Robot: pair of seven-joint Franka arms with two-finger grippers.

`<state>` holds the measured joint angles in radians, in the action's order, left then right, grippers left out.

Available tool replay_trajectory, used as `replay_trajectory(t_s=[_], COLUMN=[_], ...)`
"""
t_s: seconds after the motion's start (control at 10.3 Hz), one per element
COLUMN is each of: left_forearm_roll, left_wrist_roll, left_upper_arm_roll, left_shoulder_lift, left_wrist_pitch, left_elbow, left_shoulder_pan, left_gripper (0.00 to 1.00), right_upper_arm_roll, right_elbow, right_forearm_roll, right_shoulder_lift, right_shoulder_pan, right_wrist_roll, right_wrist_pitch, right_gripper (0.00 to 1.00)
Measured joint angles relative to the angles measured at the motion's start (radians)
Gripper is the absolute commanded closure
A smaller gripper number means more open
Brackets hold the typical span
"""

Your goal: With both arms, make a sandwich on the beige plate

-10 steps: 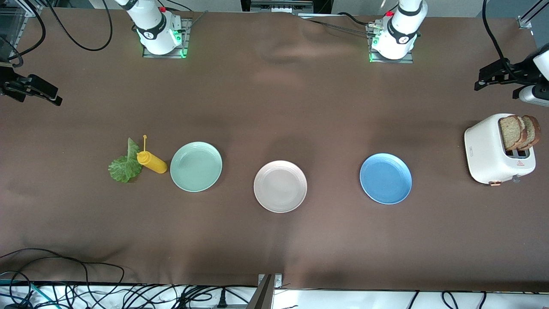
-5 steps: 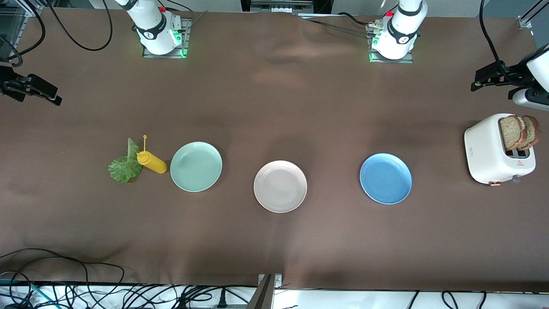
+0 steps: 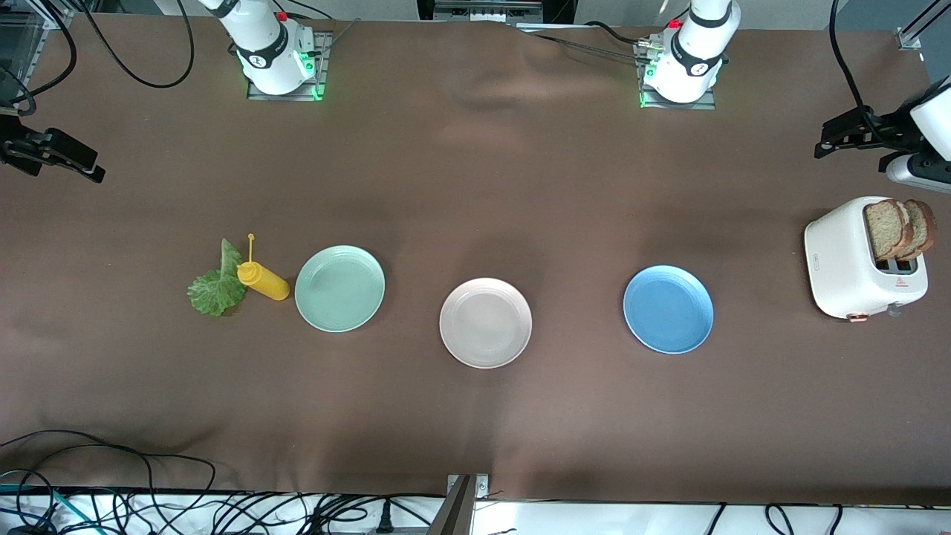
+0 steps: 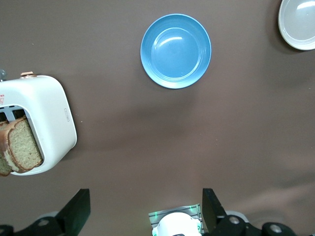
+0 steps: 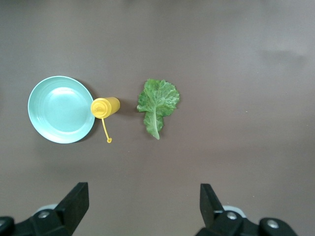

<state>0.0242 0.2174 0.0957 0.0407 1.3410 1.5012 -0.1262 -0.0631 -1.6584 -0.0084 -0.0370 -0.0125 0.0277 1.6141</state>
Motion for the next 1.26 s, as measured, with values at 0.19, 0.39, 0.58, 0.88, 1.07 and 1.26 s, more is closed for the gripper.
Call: replay_trajectory(t_s=[0.19,0.39,0.58,0.88,1.07,1.26], left_forearm_roll=[0.000,0.000,0.000,0.000,0.000,0.000], left_wrist_roll=[0.000,-0.001,-0.001,-0.001,-0.002,-0.002], left_upper_arm_roll=[0.000,0.000,0.000,0.000,0.000,0.000], left_shoulder_lift=[0.000,0.000,0.000,0.000,0.000,0.000], left_wrist_pitch=[0.000,0.000,0.000,0.001,0.001,0.001], left_elbow=[0.009,0.018,0.022,0.028,0.030,0.037], left_shoulder_pan=[0.000,-0.001,-0.001,-0.001,-0.001,-0.001], left_gripper=[0.00,0.00,0.00,0.00,0.00,0.00], right_upper_arm_roll=[-0.001,-0.001,-0.001,-0.002,-0.002,-0.002], right_elbow=[0.000,0.000,0.000,0.000,0.000,0.000], right_forearm_roll=[0.000,0.000,0.000,0.000,0.000,0.000], right_shoulder_lift=[0.000,0.000,0.000,0.000,0.000,0.000], right_shoulder_pan=[0.000,0.000,0.000,0.000,0.000,0.000], right_wrist_roll=[0.000,0.000,0.000,0.000,0.000,0.000], right_wrist_pitch=[0.000,0.000,0.000,0.000,0.000,0.000], right_gripper=[0.00,0.00,0.00,0.00,0.00,0.00])
